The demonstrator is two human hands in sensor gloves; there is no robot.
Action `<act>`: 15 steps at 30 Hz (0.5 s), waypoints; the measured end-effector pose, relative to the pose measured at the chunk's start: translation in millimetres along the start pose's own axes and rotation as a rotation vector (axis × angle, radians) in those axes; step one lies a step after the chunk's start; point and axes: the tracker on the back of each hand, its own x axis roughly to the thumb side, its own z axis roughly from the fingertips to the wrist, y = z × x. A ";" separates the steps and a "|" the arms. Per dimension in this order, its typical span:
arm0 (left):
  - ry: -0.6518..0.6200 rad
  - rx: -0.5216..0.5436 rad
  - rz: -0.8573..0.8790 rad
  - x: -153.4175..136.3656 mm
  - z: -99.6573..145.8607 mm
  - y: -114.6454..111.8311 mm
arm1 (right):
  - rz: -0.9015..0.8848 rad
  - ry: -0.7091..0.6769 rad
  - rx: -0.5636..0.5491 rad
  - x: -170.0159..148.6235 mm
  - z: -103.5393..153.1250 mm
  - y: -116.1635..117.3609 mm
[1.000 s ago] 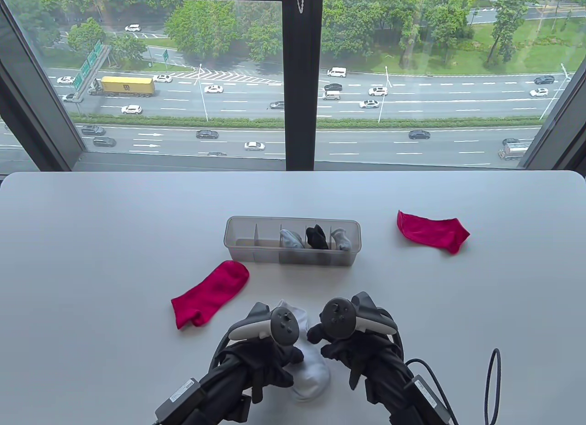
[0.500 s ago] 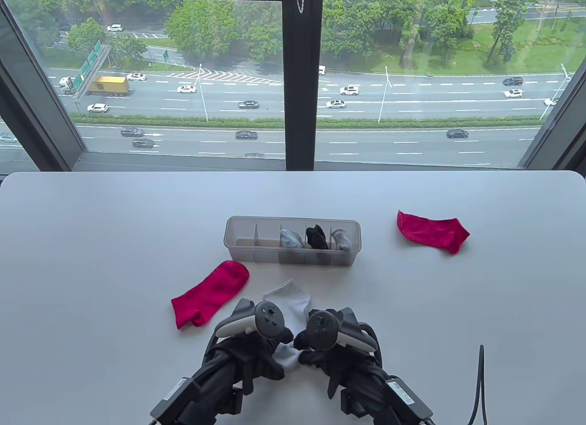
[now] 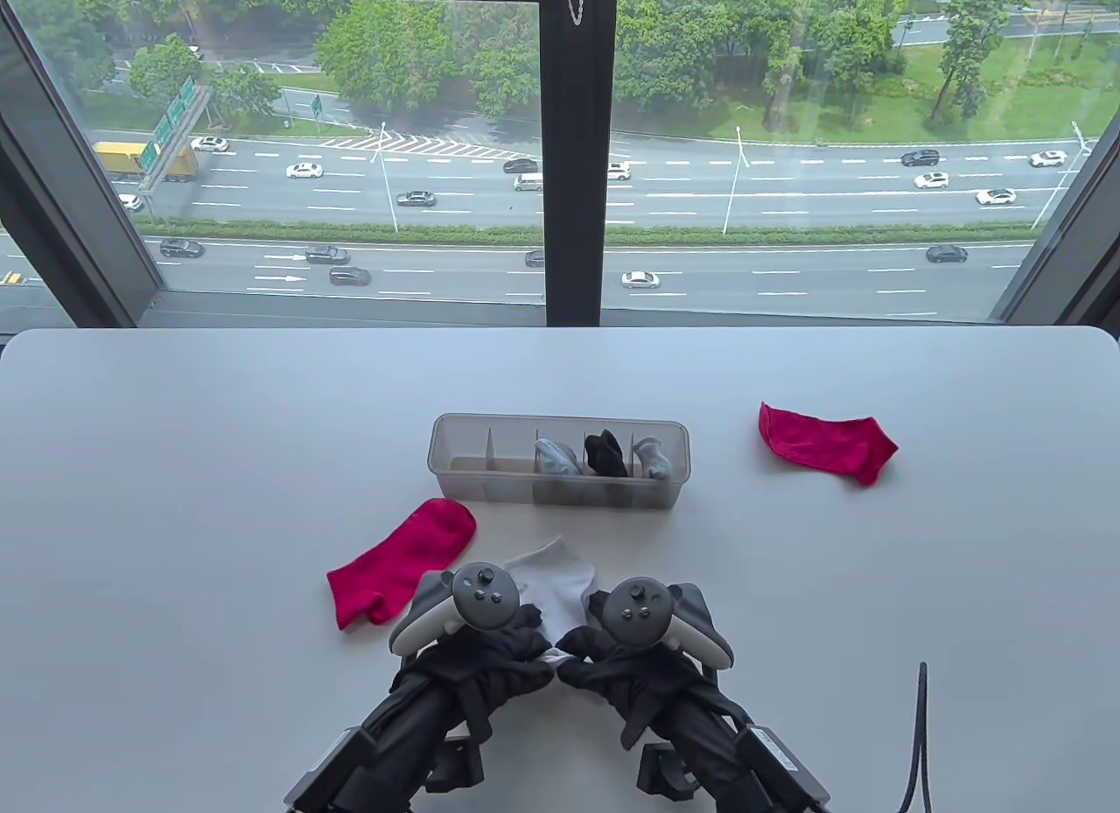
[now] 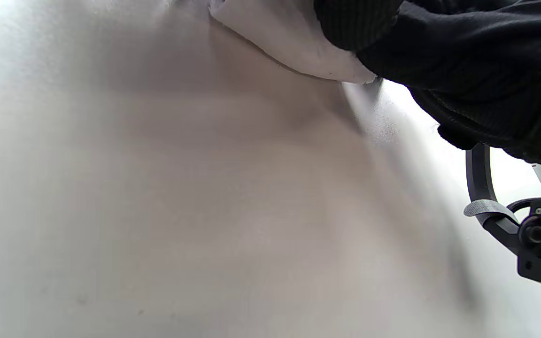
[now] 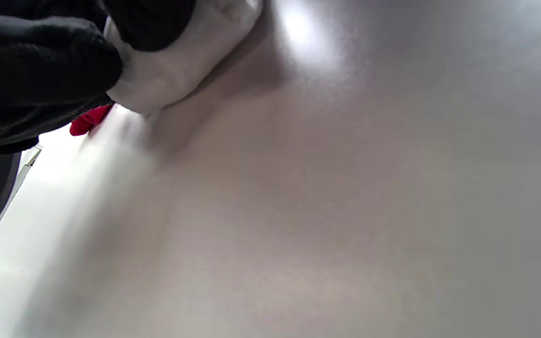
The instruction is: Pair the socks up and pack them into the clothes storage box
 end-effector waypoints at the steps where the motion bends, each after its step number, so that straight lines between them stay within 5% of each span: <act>1: 0.002 0.016 -0.010 1.0 0.2 0.3 | 0.009 -0.003 -0.010 -0.6 0.4 -0.2; 12: -0.017 0.029 0.003 0.7 -0.1 -2.5 | 0.032 0.046 -0.063 3.1 -0.8 0.9; 15: -0.007 0.035 -0.070 5.4 -0.2 -4.7 | 0.052 0.072 -0.151 5.0 -1.1 3.2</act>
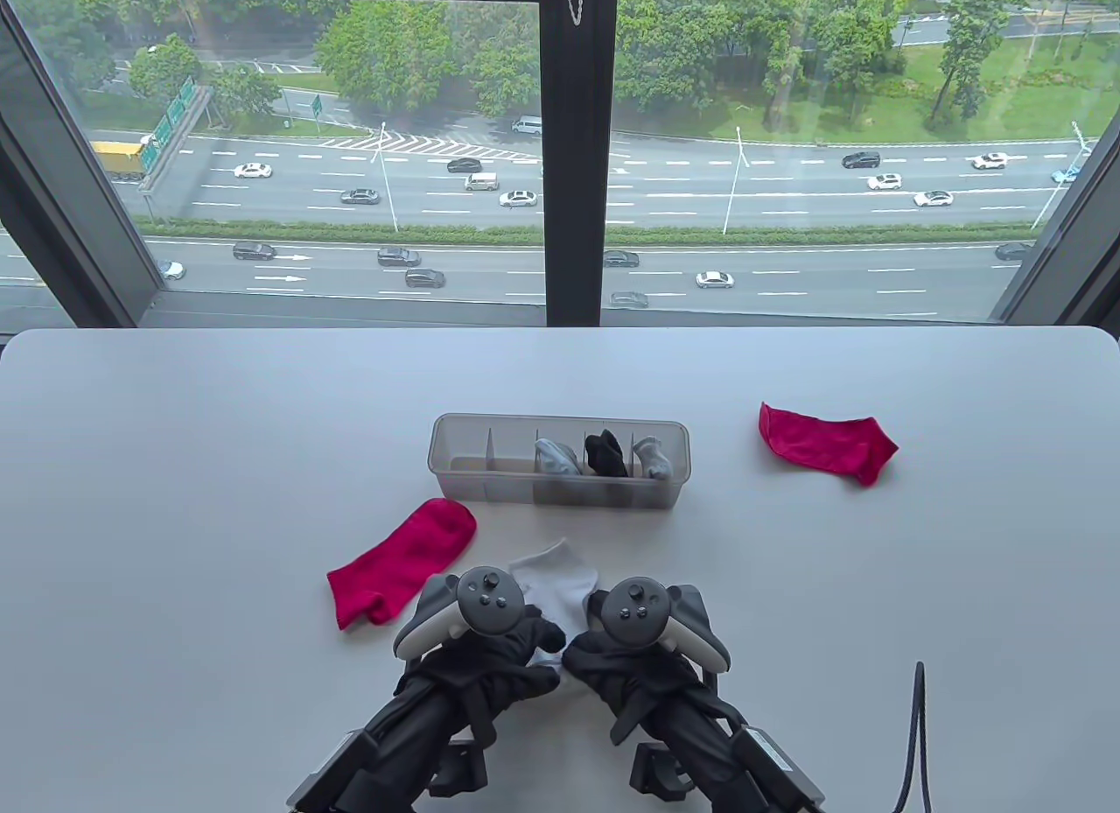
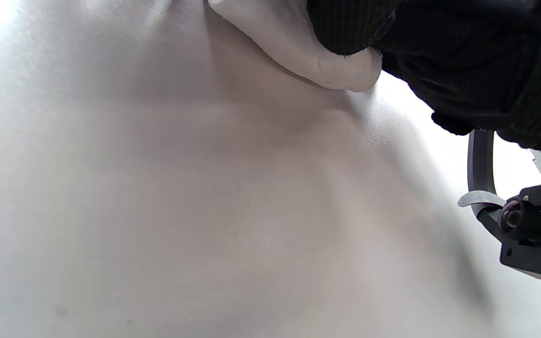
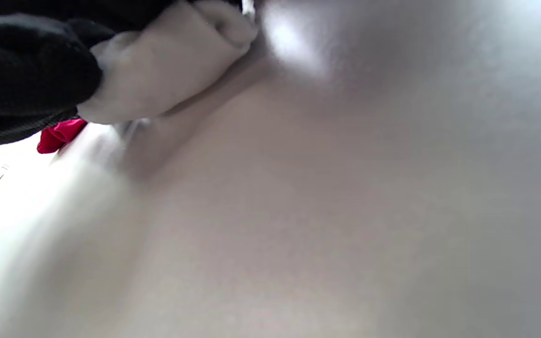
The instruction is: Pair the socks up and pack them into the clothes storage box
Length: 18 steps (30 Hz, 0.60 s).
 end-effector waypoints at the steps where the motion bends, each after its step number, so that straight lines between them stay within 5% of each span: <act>1: 0.009 0.022 -0.018 0.5 0.9 0.1 | -0.003 0.002 0.010 0.3 -0.2 0.2; 4: 0.019 0.074 -0.040 1.8 0.8 -0.9 | -0.015 -0.013 0.021 -1.1 0.3 0.0; 8: 0.013 0.096 -0.045 1.6 0.6 -1.6 | -0.050 -0.093 0.181 -9.8 0.9 -1.7; 11: 0.008 0.094 -0.051 2.7 0.1 -2.5 | 0.084 -0.083 0.102 -4.9 1.5 1.8; 18: 0.045 0.016 -0.081 -1.4 -0.4 -6.9 | -0.058 -0.056 0.104 -6.4 -0.5 0.5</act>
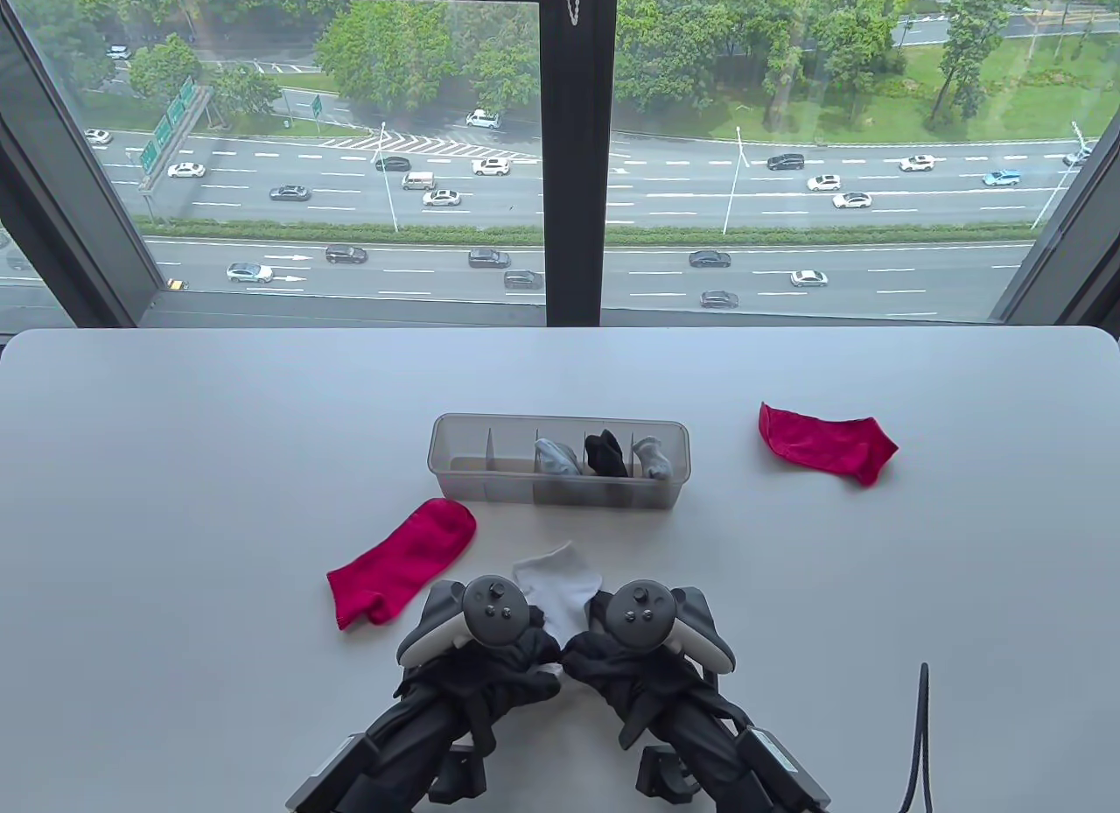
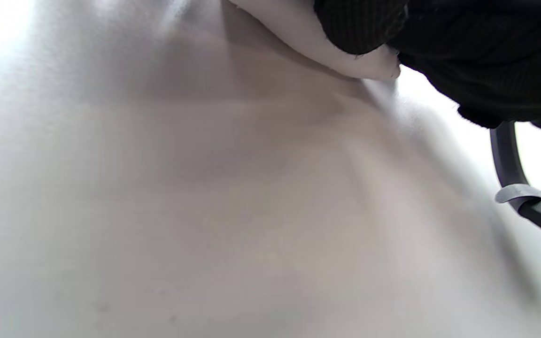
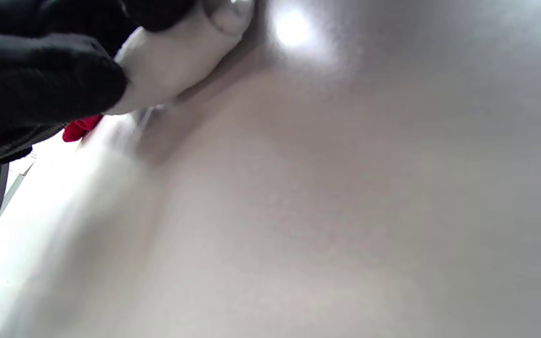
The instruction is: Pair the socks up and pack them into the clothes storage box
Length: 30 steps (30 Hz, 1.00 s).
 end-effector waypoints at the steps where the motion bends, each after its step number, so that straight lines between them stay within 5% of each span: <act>1: -0.005 0.028 -0.028 2.0 0.2 -0.1 | 0.012 0.003 -0.010 0.7 0.1 -0.2; 8: -0.036 0.022 0.011 1.7 -1.0 -1.3 | -0.014 -0.032 0.053 -3.6 1.1 -0.2; 14: -0.018 0.024 -0.037 6.6 -3.1 -4.3 | -0.071 -0.012 0.002 -2.7 0.3 -0.6; 18: -0.032 0.123 -0.049 9.1 0.7 0.4 | -0.077 0.001 -0.016 -3.8 1.1 -1.6; 30: -0.023 0.077 -0.061 11.5 -0.4 -2.3 | -0.127 -0.021 0.004 -4.1 1.7 -3.1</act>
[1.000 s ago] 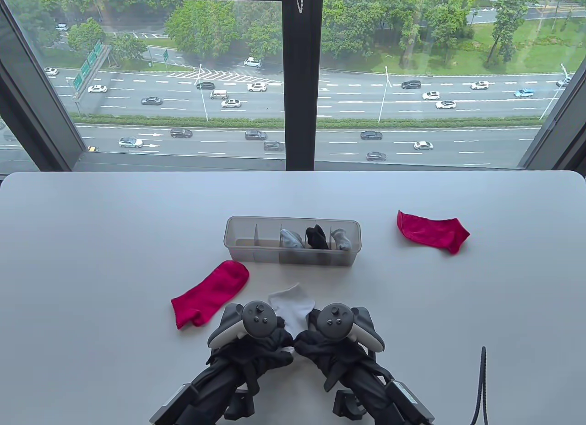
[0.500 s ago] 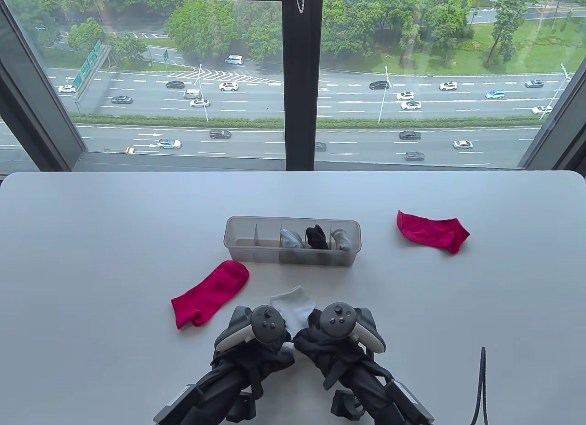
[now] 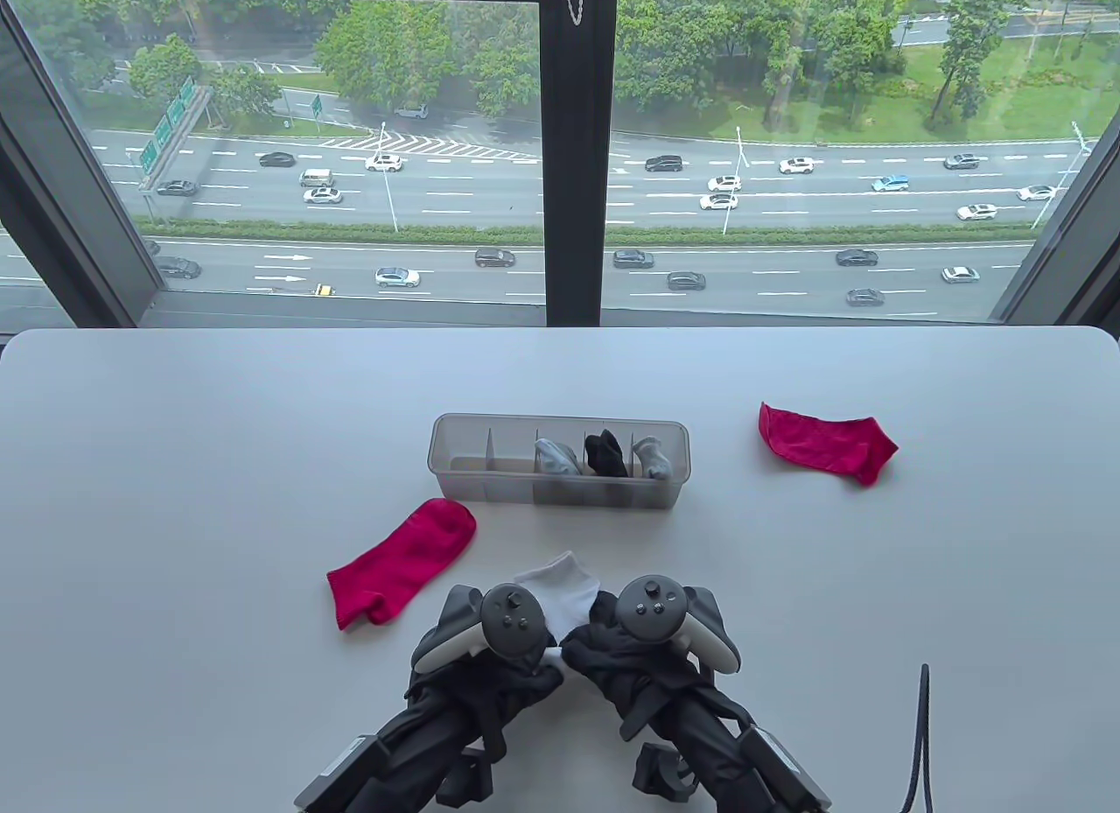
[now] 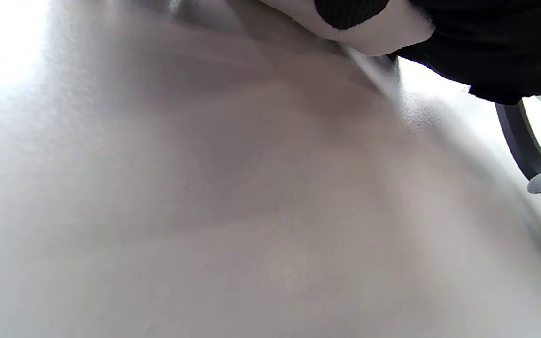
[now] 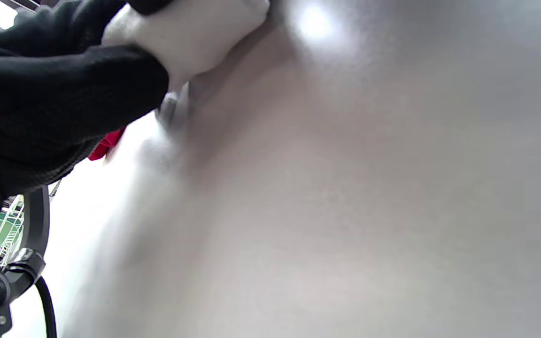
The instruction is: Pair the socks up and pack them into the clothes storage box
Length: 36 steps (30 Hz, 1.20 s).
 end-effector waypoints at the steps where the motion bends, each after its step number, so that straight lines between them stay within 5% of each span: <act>1: 0.006 0.006 -0.014 0.5 0.3 -0.5 | -0.005 0.000 0.003 -0.3 0.0 -0.6; 4: 0.001 0.074 -0.004 0.5 3.0 3.1 | -0.010 0.004 -0.009 -1.2 0.6 -0.7; 20: 0.002 0.088 0.021 -2.6 3.5 4.2 | -0.012 -0.011 0.029 -2.8 -1.4 2.2; 27: 0.006 0.003 -0.003 -0.9 -0.4 -1.9 | -0.024 -0.016 0.028 -3.6 -1.6 1.2; 36: 0.027 0.055 -0.002 -2.4 0.0 2.6 | -0.064 -0.023 0.021 -4.7 -1.1 0.8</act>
